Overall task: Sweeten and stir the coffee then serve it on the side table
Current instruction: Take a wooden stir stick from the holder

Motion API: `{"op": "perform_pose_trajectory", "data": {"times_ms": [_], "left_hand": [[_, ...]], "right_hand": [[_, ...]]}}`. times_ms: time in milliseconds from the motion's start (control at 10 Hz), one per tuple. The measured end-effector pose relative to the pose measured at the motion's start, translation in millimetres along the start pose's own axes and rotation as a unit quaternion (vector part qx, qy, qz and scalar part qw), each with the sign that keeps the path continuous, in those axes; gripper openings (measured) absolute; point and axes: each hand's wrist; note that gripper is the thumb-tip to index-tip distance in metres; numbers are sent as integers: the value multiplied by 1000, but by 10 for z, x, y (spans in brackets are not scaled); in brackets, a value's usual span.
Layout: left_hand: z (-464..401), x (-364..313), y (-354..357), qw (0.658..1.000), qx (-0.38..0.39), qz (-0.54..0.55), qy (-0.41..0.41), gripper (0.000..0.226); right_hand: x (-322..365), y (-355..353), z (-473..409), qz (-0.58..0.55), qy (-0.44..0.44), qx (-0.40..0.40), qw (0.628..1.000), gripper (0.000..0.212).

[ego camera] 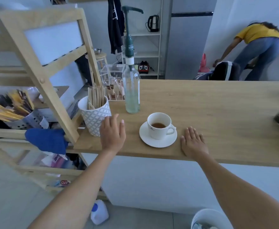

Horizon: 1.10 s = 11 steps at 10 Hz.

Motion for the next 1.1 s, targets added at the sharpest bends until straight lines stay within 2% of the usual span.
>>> {"op": "perform_pose_trajectory", "data": {"times_ms": [100, 200, 400, 500, 700, 800, 900, 1000, 1100], "left_hand": [[-292, 122, -171, 975, -170, 18, -141, 42], [-551, 204, -328, 945, -187, 54, -261, 45], [-709, 266, -358, 941, -169, 56, -288, 20], [-711, 246, -358, 940, -161, 64, -295, 18], [-770, 180, -403, 956, -180, 82, -215, 17], [-864, 6, -479, 975, -197, 68, -77, 12], [-944, -263, -536, 969, -218, 52, 104, 10], [-966, -534, -535, 949, -224, 52, 216, 9], [-889, -693, -479, 942, -195, 61, 266, 8]], "right_hand": [[-8, -12, 3, 11, 6, 3, 1000, 60], [3, 1, 19, 15, 8, 11, 1000, 60], [15, -4, 4, 22, 7, 16, 1000, 60], [10, -5, 1, 22, 7, 14, 1000, 60], [10, -3, 1, 21, 6, 13, 1000, 61], [13, 6, 4, 21, 5, 13, 1000, 61], [15, 8, 4, 19, 4, 11, 1000, 61], [16, 4, 2, 15, 3, 11, 1000, 61], [21, 2, -4, 12, 2, 10, 1000, 61]]}}
Point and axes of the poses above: each hand's wrist, its own z-axis away from the middle knuckle, its own y-axis out of the palm, x = y × z, and after that the axes turned 10 degrees about -x, right-handed
